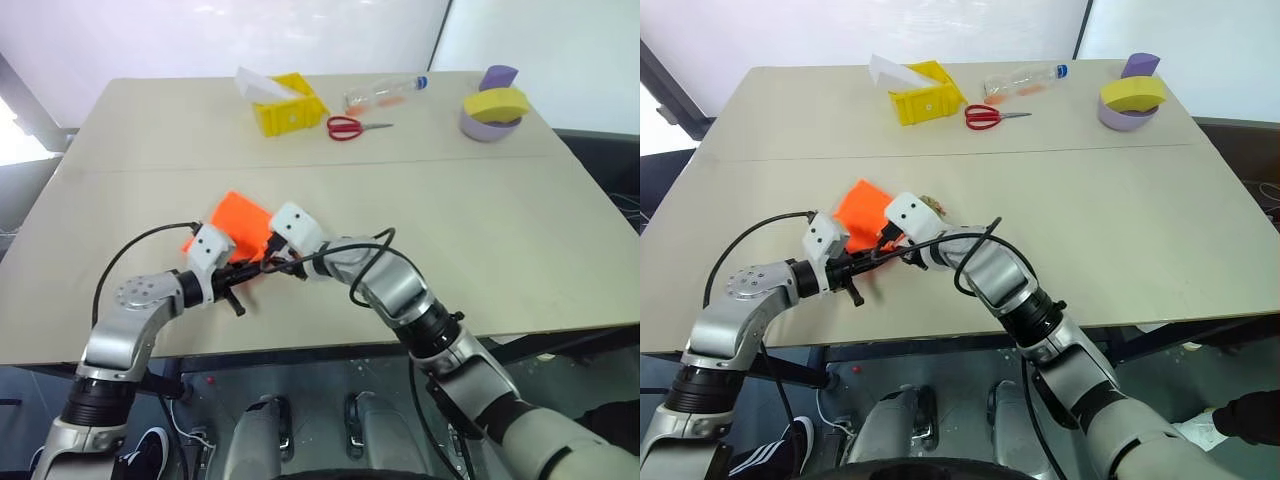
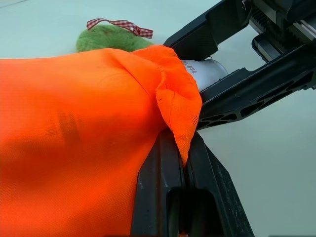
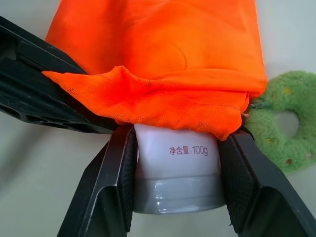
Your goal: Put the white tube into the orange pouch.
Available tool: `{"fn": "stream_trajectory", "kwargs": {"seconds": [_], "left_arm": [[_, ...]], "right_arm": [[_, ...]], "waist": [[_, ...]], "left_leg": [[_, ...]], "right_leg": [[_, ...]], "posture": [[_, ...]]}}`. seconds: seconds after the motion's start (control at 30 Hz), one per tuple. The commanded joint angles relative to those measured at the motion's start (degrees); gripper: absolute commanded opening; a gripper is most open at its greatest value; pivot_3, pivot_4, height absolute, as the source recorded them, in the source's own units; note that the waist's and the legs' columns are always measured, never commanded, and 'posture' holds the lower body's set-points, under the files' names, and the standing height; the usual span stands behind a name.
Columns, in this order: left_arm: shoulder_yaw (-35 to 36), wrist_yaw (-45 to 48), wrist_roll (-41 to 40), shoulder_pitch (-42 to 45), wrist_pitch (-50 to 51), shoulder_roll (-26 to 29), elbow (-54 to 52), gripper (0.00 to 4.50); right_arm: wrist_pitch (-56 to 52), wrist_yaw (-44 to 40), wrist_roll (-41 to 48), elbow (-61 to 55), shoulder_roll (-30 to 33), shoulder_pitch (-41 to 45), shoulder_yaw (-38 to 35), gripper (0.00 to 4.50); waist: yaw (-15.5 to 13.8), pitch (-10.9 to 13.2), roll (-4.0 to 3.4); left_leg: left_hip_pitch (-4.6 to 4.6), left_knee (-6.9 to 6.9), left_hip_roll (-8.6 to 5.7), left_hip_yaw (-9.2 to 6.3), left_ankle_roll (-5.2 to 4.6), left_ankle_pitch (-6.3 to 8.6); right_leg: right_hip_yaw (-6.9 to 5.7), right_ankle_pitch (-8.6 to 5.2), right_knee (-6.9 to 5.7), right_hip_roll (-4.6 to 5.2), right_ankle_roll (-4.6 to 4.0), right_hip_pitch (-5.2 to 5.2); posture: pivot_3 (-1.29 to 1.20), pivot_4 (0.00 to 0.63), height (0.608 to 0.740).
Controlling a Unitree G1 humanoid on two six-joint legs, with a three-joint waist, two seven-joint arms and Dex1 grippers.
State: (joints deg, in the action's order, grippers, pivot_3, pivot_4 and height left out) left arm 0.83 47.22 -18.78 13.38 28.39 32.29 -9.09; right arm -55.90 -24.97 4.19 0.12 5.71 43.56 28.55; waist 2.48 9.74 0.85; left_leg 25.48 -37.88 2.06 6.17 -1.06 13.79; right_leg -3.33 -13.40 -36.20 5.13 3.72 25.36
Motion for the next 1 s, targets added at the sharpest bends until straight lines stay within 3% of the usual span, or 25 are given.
{"fn": "stream_trajectory", "kwargs": {"seconds": [0.03, 0.3, 0.53, 1.0], "left_arm": [[2.3, -0.5, -1.4, 1.9, -2.8, 0.1, -3.1, 0.00], [3.3, -0.7, -2.9, 2.3, -3.1, 0.1, -2.1, 0.00], [1.0, -0.5, -1.7, 1.5, -3.8, 0.3, -2.4, 0.00], [0.9, -1.1, -2.2, 0.2, -3.2, 0.8, -3.5, 0.00]], "right_arm": [[1.3, -2.6, 0.4, -0.8, 0.5, -1.3, 1.4, 1.77], [4.2, -4.3, -0.7, -0.6, 2.8, -1.2, -0.2, 1.77], [2.1, -2.3, 1.1, -1.2, -4.6, -1.0, -1.8, 1.77], [6.8, 0.6, -0.6, 7.7, -9.9, 2.5, -4.0, 1.77]], "waist": [[0.0, 0.0, 0.00], [0.0, 0.0, -0.01], [0.1, 0.0, 0.00], [0.1, 0.0, 0.00]], "left_leg": [[0.00, 0.01, 0.00, 0.00, 0.00, 0.00], [-0.01, 0.23, -0.03, 0.00, 0.03, -0.01], [-0.09, 0.64, -0.07, 0.00, 0.24, -0.16], [-0.08, 0.71, -0.08, 0.00, 0.16, -0.31]], "right_leg": [[0.00, 0.00, 0.01, 0.01, 0.00, 0.00], [0.00, 0.00, 0.06, 0.08, -0.01, 0.05], [-0.01, 0.00, 0.08, 0.08, -0.01, 0.17], [-0.10, 0.01, 0.08, 0.06, 0.00, 0.18]], "posture": [[0.00, 0.150, 0.740], [0.00, 0.150, 0.740], [0.00, 0.150, 0.740], [0.00, 0.150, 0.740]]}}
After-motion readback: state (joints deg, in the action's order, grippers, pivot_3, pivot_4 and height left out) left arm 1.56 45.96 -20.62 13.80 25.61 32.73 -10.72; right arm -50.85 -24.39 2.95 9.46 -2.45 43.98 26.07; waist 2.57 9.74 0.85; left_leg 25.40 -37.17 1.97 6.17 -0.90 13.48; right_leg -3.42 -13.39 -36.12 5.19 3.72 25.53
